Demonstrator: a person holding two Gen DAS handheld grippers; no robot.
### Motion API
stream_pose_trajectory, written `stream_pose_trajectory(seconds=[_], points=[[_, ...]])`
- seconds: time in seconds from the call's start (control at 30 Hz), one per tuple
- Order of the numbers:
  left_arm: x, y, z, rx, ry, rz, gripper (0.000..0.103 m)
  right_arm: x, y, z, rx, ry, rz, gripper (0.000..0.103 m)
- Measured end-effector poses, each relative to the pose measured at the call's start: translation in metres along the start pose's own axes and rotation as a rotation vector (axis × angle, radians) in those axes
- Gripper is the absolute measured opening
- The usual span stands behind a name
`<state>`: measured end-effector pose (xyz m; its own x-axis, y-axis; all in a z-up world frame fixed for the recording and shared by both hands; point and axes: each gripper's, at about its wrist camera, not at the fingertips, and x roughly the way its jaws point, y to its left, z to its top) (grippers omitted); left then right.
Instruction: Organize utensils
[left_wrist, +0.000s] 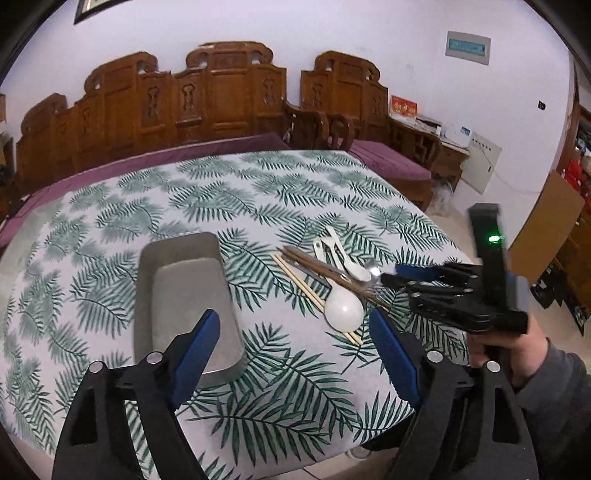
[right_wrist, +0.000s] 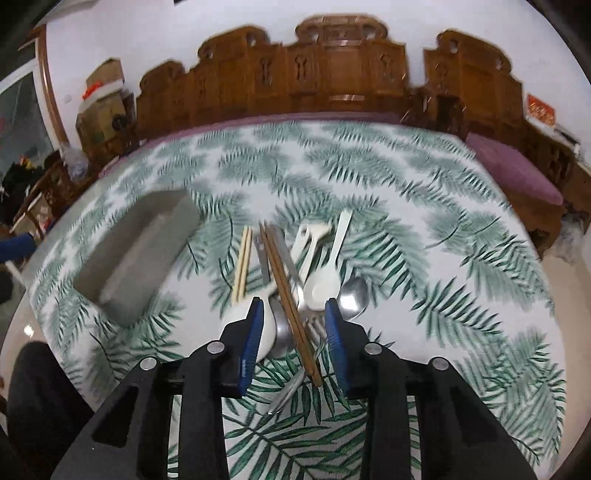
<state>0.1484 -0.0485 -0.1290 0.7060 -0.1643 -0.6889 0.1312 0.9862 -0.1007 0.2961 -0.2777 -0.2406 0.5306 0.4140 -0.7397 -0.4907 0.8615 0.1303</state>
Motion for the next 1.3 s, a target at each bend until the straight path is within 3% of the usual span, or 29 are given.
stream_pose_trajectory(seconds=[0.13, 0.47, 0.57, 0.7, 1.0, 1.3], points=[[0.017, -0.004, -0.003, 0.011, 0.034, 0.004, 0.077, 0.025, -0.007, -0.004, -0.017, 0.057, 0.019, 0.027], [0.038, -0.01, -0.013, 0.021, 0.086, 0.014, 0.077, 0.032, 0.0, -0.008, -0.085, 0.067, 0.051, 0.024], [0.041, -0.011, -0.015, 0.026, 0.095, 0.018, 0.077, 0.035, 0.008, -0.01, -0.134, 0.078, 0.029, 0.009], [0.044, -0.011, -0.016, 0.026, 0.102, 0.021, 0.077, 0.034, 0.01, -0.01, -0.15, 0.073, 0.043, 0.006], [0.056, -0.009, -0.015, 0.02, 0.114, 0.026, 0.077, 0.006, -0.003, 0.002, -0.028, -0.037, 0.165, 0.006], [0.084, -0.022, -0.005, 0.04, 0.139, 0.015, 0.077, -0.001, -0.034, 0.006, 0.065, -0.069, 0.12, 0.006]])
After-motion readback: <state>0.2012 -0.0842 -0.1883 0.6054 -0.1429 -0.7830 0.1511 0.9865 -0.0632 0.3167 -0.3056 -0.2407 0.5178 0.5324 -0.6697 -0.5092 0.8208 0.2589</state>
